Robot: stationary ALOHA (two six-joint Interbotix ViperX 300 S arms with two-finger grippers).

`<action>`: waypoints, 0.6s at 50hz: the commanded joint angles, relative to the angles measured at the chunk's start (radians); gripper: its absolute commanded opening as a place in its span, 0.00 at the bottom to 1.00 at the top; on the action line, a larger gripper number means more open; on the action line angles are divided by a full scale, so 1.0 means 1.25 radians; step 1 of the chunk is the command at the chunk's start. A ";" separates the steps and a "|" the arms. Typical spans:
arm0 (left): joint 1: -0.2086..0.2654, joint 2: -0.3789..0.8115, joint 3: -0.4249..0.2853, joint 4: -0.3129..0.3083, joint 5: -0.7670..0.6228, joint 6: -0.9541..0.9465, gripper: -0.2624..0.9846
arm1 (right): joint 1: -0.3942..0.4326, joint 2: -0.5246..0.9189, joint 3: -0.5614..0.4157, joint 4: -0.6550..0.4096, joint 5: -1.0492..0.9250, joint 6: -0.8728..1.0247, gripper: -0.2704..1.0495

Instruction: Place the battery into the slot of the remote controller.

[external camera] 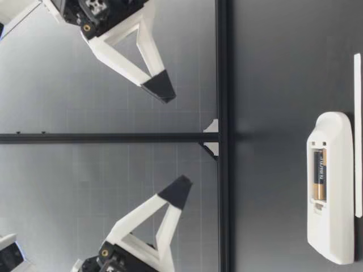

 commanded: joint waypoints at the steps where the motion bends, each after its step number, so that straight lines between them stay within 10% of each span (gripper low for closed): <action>1: 0.000 -0.016 -0.010 0.000 -0.016 0.004 0.08 | 0.005 -0.020 -0.007 0.000 -0.021 -0.001 0.11; 30: 0.000 -0.016 -0.009 0.002 -0.032 0.009 0.08 | 0.005 -0.012 0.004 0.001 -0.026 0.002 0.11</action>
